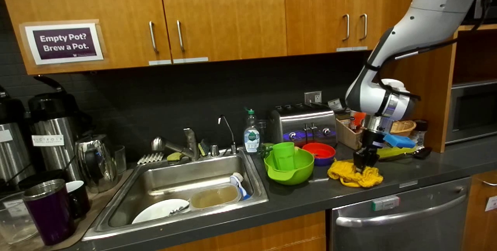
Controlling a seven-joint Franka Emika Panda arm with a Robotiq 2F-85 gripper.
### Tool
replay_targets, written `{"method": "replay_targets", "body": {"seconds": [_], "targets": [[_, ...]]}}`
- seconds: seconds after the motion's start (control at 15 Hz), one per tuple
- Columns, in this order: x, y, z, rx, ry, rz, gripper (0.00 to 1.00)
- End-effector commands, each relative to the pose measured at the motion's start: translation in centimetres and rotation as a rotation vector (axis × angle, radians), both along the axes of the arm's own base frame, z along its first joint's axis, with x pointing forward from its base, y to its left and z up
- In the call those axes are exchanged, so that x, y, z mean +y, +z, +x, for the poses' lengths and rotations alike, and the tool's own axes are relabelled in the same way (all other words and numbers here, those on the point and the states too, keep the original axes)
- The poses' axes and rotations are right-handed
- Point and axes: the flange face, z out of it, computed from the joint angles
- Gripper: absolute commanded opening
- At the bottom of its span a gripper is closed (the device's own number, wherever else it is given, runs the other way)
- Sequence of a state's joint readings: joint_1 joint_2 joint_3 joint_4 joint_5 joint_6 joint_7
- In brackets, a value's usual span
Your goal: Wipe the counter with the yellow towel
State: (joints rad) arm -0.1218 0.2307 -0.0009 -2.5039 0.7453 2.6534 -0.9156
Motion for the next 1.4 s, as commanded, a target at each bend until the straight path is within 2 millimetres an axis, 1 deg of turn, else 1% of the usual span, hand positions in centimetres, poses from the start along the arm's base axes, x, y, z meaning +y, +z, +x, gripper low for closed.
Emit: {"method": "replay_targets", "body": {"seconds": [0.0,0.2,0.33,0.4,0.53,0.67,0.87,1.33], "targets": [[-3.1,-1.1,-2.2,0.015,-0.073,-0.048,0.04],[-5.4,-0.9,-3.4,0.012,-0.14,-0.06,0.04],[-6.6,-0.8,-4.1,0.003,-0.18,-0.067,0.04],[-7.0,-0.7,-4.3,0.0,-0.194,-0.069,0.04],[-7.1,-0.7,-4.4,-0.001,-0.205,-0.068,0.04],[-6.1,-1.1,-3.8,0.003,-0.186,-0.057,0.04],[-4.1,-1.7,-2.7,0.008,-0.137,-0.035,0.04],[2.5,-3.1,-0.5,0.002,0.002,0.034,0.04]]}}
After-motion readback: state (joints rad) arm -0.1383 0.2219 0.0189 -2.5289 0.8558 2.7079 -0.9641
